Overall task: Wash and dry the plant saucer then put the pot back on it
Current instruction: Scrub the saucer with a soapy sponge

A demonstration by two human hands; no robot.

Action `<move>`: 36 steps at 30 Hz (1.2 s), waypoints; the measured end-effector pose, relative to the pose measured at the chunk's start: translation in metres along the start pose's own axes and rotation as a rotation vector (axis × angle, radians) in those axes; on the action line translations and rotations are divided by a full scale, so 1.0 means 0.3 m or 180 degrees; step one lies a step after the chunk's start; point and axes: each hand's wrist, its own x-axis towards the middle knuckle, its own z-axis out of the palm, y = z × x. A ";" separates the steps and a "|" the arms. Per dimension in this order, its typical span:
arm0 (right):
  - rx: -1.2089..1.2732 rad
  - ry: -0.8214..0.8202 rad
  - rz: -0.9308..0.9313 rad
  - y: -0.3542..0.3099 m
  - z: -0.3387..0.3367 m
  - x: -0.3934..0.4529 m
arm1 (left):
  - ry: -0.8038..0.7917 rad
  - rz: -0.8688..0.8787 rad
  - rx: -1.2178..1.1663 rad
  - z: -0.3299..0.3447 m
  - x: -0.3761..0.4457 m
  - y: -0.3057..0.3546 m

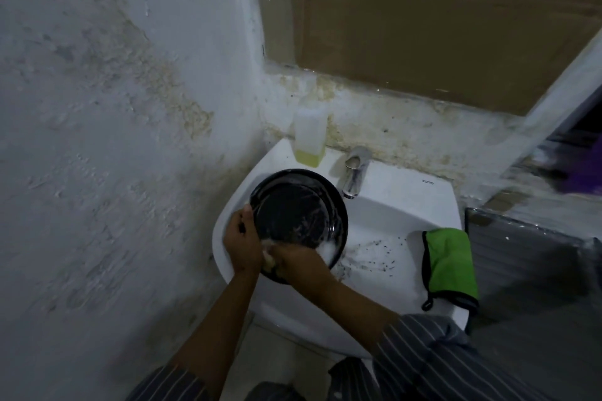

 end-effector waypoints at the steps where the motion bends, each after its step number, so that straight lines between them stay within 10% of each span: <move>1: -0.0188 -0.0251 0.0044 0.039 -0.004 -0.025 | -0.0004 0.0011 0.0048 -0.006 0.013 0.004; 8: -0.0742 -0.0078 0.1339 0.161 -0.079 -0.078 | -0.0182 0.0039 0.0406 0.040 -0.007 0.048; 15: 0.0271 0.0338 0.0682 0.030 0.025 -0.042 | -0.0415 0.0097 0.0430 0.061 -0.047 0.052; 21: -0.0560 0.0755 0.1836 0.214 -0.056 -0.073 | -0.0373 0.0102 0.0494 0.050 -0.061 0.099; 31: -0.0020 0.1247 0.1734 0.100 -0.153 0.135 | -0.0681 0.0104 0.0527 0.041 -0.100 0.123; 36: -0.0194 0.1048 0.0642 -0.037 -0.037 0.106 | -0.0349 -0.0100 0.0454 0.049 -0.018 0.139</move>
